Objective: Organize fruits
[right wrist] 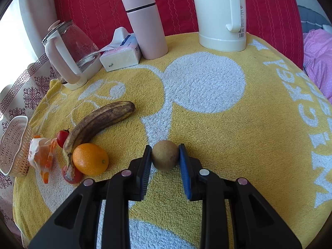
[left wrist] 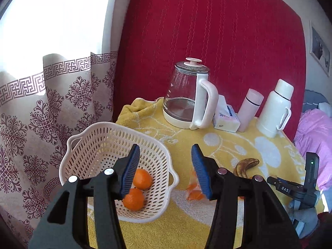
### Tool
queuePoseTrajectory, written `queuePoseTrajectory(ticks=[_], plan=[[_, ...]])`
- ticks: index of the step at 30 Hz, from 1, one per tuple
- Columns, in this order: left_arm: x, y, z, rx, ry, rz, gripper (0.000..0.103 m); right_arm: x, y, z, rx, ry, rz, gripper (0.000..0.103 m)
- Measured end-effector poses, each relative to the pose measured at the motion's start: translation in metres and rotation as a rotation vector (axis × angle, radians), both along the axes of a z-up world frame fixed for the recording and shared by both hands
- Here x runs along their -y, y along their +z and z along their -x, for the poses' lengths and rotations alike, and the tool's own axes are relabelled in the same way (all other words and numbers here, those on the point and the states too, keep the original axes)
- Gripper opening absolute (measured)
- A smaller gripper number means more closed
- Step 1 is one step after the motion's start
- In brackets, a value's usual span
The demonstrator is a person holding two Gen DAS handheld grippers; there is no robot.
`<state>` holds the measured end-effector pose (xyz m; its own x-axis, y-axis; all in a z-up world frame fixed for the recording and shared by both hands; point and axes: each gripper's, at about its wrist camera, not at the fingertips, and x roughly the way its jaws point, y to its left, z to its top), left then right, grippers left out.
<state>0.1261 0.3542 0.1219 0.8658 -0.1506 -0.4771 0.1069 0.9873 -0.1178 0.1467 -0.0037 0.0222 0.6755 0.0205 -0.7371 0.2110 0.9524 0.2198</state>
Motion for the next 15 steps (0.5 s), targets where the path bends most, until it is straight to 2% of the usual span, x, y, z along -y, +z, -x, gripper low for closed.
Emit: queuePoseTrajectory(ticks=[1, 5, 6, 11, 15], plan=[[0.005, -0.003, -0.001, -0.016, -0.016, -0.002, 0.056, 0.0, 0.0, 0.0, 0.0, 0.0, 0.0, 0.027], [0.036, -0.016, 0.0, -0.05, -0.093, -0.025, 0.085, 0.0, 0.0, 0.0, 0.0, 0.0, 0.001, 0.027], [0.046, -0.019, 0.001, -0.052, -0.114, -0.043, 0.087, 0.0, 0.0, 0.0, 0.0, 0.0, 0.0, 0.027], [0.104, -0.039, 0.003, -0.048, -0.231, -0.205, 0.087, 0.0, 0.0, 0.001, 0.001, 0.0, -0.002, 0.027], [0.129, -0.062, -0.013, -0.101, -0.269, -0.274, 0.087, 0.001, 0.0, 0.001, 0.002, 0.0, -0.007, 0.027]])
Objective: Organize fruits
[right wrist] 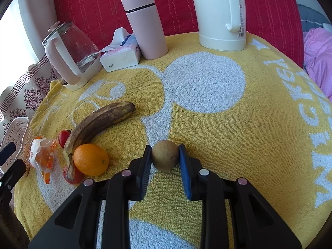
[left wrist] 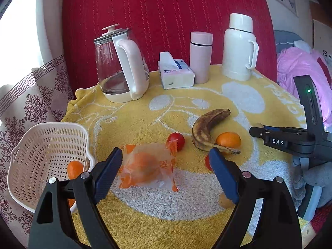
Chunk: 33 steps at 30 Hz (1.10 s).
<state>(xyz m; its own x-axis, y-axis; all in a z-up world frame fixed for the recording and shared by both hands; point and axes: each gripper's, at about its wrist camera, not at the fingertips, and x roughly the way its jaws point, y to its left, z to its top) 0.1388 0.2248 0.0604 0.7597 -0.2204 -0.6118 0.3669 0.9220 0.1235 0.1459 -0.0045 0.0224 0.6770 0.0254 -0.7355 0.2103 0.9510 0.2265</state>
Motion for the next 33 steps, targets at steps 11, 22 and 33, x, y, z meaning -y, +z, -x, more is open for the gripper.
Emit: queuePoseTrajectory(ticks=[11, 22, 33], plan=[[-0.011, -0.041, -0.051, -0.127, 0.097, -0.055, 0.087, 0.0, 0.0, 0.0, 0.001, 0.001, -0.002, 0.027], [-0.004, -0.032, -0.037, -0.079, 0.077, -0.083, 0.062, 0.0, 0.001, 0.002, 0.012, 0.002, 0.009, 0.026], [-0.033, 0.027, 0.005, 0.066, 0.089, 0.088, 0.062, 0.005, 0.007, 0.012, 0.06, -0.002, -0.016, 0.026]])
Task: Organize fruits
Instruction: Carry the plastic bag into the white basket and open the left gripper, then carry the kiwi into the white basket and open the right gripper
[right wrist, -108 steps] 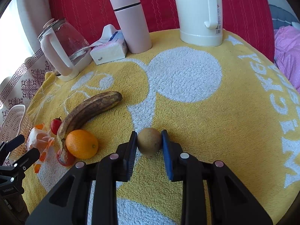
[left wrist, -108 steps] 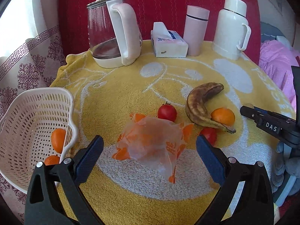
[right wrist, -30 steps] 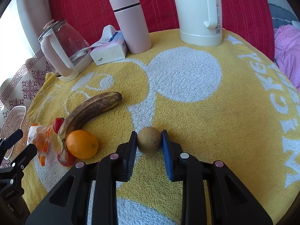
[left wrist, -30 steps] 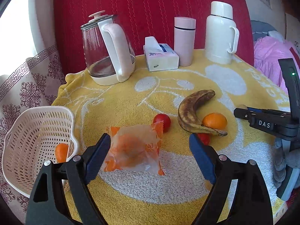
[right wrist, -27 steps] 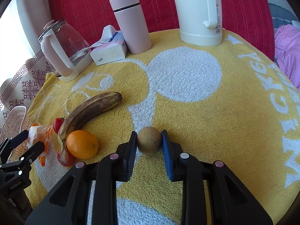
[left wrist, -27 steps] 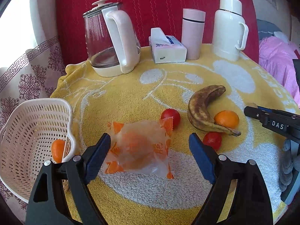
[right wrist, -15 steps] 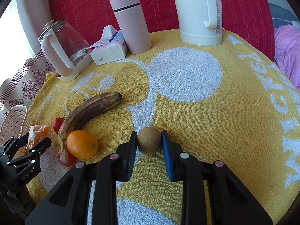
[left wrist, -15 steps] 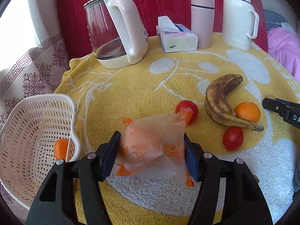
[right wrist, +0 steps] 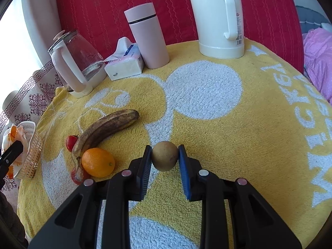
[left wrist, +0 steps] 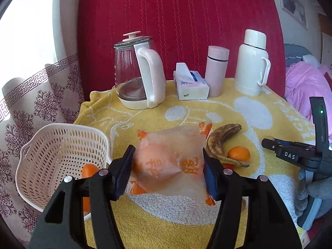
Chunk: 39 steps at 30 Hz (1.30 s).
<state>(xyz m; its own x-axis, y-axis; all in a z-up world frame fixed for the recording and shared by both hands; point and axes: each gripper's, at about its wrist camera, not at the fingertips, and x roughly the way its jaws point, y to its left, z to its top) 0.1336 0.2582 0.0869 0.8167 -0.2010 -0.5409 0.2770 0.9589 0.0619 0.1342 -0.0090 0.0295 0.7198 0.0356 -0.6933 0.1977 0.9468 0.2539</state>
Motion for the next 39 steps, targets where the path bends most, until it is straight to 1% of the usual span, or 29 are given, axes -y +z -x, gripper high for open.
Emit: queuePoseTrajectory(ticks=[2, 6, 8, 10, 12, 16, 17, 18, 19, 21, 23, 26, 32, 35, 39], plan=[[-0.016, 0.009, 0.003, 0.017, 0.033, 0.033, 0.062, 0.001, 0.0, 0.001, 0.005, -0.001, -0.005, 0.026], [-0.05, 0.021, 0.002, 0.055, 0.135, 0.055, 0.061, 0.001, 0.001, 0.002, 0.009, 0.004, -0.015, 0.026], [-0.067, 0.024, 0.0, 0.058, 0.188, 0.067, 0.061, 0.004, 0.001, 0.002, 0.011, 0.01, -0.043, 0.026], [-0.084, 0.025, -0.003, 0.064, 0.254, 0.06, 0.062, 0.009, 0.001, 0.003, 0.015, 0.015, -0.081, 0.026], [-0.1, 0.024, -0.006, 0.062, 0.324, 0.048, 0.062, 0.012, 0.001, 0.003, 0.018, 0.018, -0.112, 0.026], [-0.131, 0.019, -0.016, 0.038, 0.432, 0.039, 0.063, 0.012, 0.0, 0.003, 0.016, 0.018, -0.116, 0.026], [-0.139, 0.018, -0.018, 0.026, 0.446, 0.056, 0.068, 0.011, 0.0, 0.004, 0.017, 0.02, -0.114, 0.026], [-0.146, 0.018, -0.018, 0.019, 0.457, 0.078, 0.076, 0.01, 0.0, 0.004, 0.018, 0.021, -0.11, 0.026], [-0.151, 0.018, -0.017, 0.02, 0.471, 0.099, 0.08, 0.01, 0.0, 0.004, 0.019, 0.023, -0.108, 0.026], [-0.156, 0.022, -0.013, 0.038, 0.48, 0.12, 0.085, 0.009, 0.001, 0.004, 0.021, 0.023, -0.104, 0.026], [-0.156, 0.026, -0.01, 0.057, 0.478, 0.116, 0.088, 0.009, 0.001, 0.004, 0.023, 0.022, -0.105, 0.026], [-0.154, 0.029, -0.007, 0.079, 0.483, 0.098, 0.091, 0.009, 0.002, 0.005, 0.027, 0.023, -0.105, 0.026], [-0.153, 0.032, -0.004, 0.089, 0.487, 0.09, 0.092, 0.0, 0.013, 0.011, 0.058, 0.054, -0.115, 0.026], [-0.155, 0.035, -0.002, 0.099, 0.498, 0.087, 0.096, -0.011, 0.022, 0.014, 0.079, 0.091, -0.121, 0.026], [-0.161, 0.039, 0.001, 0.111, 0.514, 0.103, 0.097, -0.034, 0.033, 0.014, 0.093, 0.164, -0.142, 0.026]])
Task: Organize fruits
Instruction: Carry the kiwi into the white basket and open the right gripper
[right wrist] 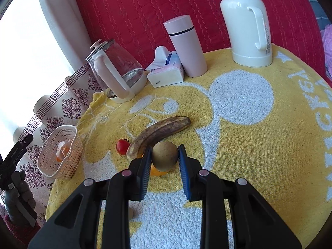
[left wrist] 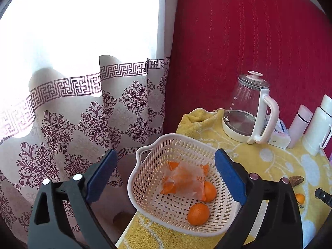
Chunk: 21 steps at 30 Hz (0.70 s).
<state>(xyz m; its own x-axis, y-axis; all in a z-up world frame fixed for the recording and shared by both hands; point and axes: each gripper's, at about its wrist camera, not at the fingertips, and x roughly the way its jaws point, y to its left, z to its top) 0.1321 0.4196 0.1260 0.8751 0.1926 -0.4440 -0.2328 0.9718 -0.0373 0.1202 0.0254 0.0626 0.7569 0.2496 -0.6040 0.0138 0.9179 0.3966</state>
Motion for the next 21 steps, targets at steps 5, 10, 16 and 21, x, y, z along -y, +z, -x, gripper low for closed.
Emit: queuePoseTrajectory(ticks=[5, 10, 16, 21], plan=[[-0.008, 0.004, 0.003, 0.011, 0.016, 0.029, 0.097, -0.033, 0.015, 0.001, 0.016, 0.094, -0.022, 0.026], [-0.012, 0.007, 0.006, 0.017, 0.012, 0.05, 0.097, -0.077, 0.03, -0.008, 0.005, 0.198, -0.049, 0.026], [-0.023, 0.013, 0.01, 0.032, 0.037, 0.064, 0.097, -0.147, 0.048, -0.024, 0.004, 0.317, -0.017, 0.026], [-0.036, 0.015, 0.013, 0.037, 0.061, 0.089, 0.098, -0.205, 0.056, -0.035, 0.006, 0.401, 0.027, 0.026]])
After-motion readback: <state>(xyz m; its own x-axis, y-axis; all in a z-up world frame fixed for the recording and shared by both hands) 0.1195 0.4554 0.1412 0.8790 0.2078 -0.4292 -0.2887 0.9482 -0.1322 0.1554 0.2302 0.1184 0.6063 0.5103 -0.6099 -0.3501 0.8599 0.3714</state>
